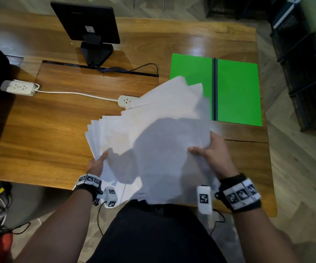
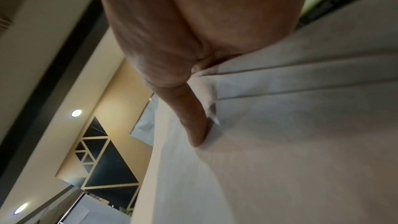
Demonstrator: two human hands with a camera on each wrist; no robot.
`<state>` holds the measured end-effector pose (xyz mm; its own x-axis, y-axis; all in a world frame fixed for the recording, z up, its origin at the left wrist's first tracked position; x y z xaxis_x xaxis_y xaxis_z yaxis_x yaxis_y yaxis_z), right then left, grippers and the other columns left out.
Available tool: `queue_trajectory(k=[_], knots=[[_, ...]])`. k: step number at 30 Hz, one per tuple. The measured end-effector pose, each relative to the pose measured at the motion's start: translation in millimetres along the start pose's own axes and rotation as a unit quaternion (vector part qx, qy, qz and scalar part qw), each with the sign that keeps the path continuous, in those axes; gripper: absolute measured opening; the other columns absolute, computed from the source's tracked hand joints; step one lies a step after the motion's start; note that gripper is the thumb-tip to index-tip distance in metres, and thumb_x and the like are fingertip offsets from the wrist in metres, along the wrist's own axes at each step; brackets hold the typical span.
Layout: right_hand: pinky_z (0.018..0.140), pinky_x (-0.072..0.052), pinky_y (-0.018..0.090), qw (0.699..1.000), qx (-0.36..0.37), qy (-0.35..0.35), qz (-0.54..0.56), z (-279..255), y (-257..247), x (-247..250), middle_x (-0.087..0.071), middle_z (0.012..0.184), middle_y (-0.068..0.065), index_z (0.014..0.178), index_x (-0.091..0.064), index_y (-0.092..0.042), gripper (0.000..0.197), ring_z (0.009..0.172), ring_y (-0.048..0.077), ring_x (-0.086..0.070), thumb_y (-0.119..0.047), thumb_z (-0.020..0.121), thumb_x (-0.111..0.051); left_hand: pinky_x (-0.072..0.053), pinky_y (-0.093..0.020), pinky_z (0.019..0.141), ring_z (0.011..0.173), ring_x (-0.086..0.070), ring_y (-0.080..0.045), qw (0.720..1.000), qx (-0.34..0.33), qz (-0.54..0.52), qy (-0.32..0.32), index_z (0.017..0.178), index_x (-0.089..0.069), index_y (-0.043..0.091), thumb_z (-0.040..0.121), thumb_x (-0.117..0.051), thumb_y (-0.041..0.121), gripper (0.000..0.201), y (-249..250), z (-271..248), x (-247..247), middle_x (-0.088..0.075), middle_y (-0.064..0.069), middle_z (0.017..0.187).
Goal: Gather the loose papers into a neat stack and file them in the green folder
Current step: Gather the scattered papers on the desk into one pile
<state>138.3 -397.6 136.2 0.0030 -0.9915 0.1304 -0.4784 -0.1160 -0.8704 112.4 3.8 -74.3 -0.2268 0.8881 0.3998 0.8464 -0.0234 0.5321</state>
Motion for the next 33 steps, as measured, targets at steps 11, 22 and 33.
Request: queue_trajectory(k=[11, 22, 33], knots=[[0.09, -0.057, 0.042, 0.957, -0.187, -0.021, -0.223, 81.6, 144.9, -143.6, -0.065, 0.112, 0.012, 0.126, -0.05, -0.011, 0.04, 0.107, 0.038, -0.066, -0.01, 0.087, -0.059, -0.025, -0.056, 0.127, 0.154, -0.034, -0.039, 0.98, 0.088, -0.171, -0.06, 0.163, -0.035, 0.024, 0.076, -0.026, 0.1, 0.115, -11.0, 3.5, 3.9, -0.036, -0.014, 0.168], [0.091, -0.058, 0.045, 0.956, -0.107, -0.067, -0.265, 89.2, 134.4, -174.7, -0.066, 0.118, 0.018, 0.128, -0.06, -0.009, 0.037, 0.108, 0.038, -0.066, -0.004, 0.093, -0.051, -0.058, -0.058, 0.097, 0.102, -0.075, -0.042, 0.996, -0.012, -0.06, -0.065, 0.116, -0.074, -0.001, 0.072, -0.094, 0.022, 0.053, -23.9, 12.6, 1.0, -0.077, -0.021, 0.112], [0.103, -0.047, 0.052, 0.905, -0.283, 0.192, -0.253, 98.1, 149.7, -117.4, -0.056, 0.136, 0.012, 0.131, -0.049, -0.008, 0.058, 0.122, 0.034, -0.059, -0.021, 0.079, -0.071, -0.054, -0.063, 0.102, 0.107, -0.073, -0.044, 0.998, -0.014, -0.043, -0.049, 0.12, -0.072, 0.001, 0.075, -0.092, 0.022, 0.053, -34.7, 31.0, -2.4, -0.076, -0.022, 0.117]])
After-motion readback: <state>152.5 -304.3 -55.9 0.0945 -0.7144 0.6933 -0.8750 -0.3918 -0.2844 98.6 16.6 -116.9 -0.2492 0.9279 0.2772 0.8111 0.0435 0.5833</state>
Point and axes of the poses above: each hand's wrist, its own z-axis towards the middle knuckle, its own x-axis out of the back of the hand, y = z × x, the point moved 3 cm from there along z, towards the middle knuckle
